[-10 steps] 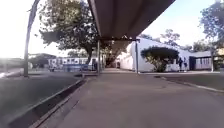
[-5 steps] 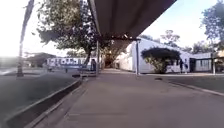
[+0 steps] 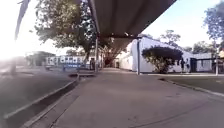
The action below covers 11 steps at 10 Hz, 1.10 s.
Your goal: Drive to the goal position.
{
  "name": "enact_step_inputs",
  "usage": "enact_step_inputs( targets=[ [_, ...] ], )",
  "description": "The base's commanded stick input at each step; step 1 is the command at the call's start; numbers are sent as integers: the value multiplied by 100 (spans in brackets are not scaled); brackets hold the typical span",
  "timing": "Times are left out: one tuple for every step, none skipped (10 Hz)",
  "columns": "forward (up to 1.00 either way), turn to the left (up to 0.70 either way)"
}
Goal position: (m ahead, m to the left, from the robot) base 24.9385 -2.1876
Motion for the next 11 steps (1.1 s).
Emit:
enact_step_inputs(
  targets=[
    [70,0],
    [70,0],
    [70,0],
    [70,0],
    [70,0],
    [70,0],
    [70,0],
    [70,0],
    [70,0],
    [70,0],
    [70,0]
  ],
)
